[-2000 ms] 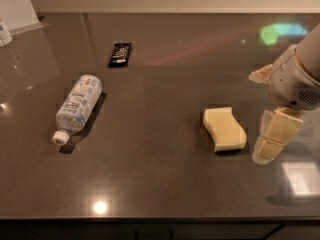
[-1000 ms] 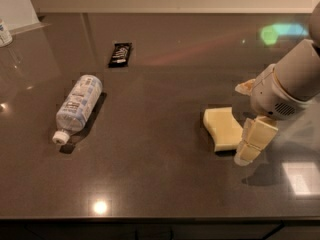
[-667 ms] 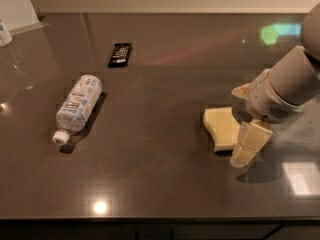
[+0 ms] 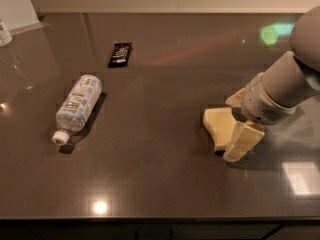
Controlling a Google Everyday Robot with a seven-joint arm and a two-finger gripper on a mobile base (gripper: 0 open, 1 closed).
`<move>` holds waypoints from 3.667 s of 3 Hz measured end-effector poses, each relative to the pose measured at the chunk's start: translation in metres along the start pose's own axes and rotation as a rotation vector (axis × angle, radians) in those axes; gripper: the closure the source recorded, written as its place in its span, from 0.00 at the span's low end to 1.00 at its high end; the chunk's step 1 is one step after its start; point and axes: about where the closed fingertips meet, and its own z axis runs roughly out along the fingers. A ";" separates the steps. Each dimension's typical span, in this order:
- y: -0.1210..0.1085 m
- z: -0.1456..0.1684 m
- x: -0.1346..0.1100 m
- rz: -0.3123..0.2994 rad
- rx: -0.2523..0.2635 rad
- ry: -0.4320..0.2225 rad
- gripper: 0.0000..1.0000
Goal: Move sponge near blue plastic bottle
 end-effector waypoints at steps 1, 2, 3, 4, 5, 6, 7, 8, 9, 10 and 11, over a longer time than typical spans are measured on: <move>-0.004 0.001 -0.002 0.001 -0.001 0.002 0.41; -0.011 0.000 -0.011 0.001 -0.004 0.004 0.65; -0.021 0.000 -0.035 0.004 -0.017 -0.003 0.87; -0.027 0.006 -0.073 -0.020 -0.039 -0.036 1.00; -0.026 0.018 -0.111 -0.061 -0.064 -0.068 1.00; -0.019 0.032 -0.149 -0.122 -0.090 -0.097 1.00; -0.010 0.045 -0.184 -0.184 -0.116 -0.135 1.00; -0.001 0.057 -0.213 -0.239 -0.139 -0.159 1.00; 0.006 0.068 -0.230 -0.281 -0.156 -0.164 0.85; 0.013 0.078 -0.238 -0.312 -0.175 -0.165 0.61; 0.014 0.077 -0.238 -0.313 -0.175 -0.164 0.38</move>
Offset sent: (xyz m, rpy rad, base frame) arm 0.0258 0.0153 0.0138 -0.0035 0.0100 -0.0027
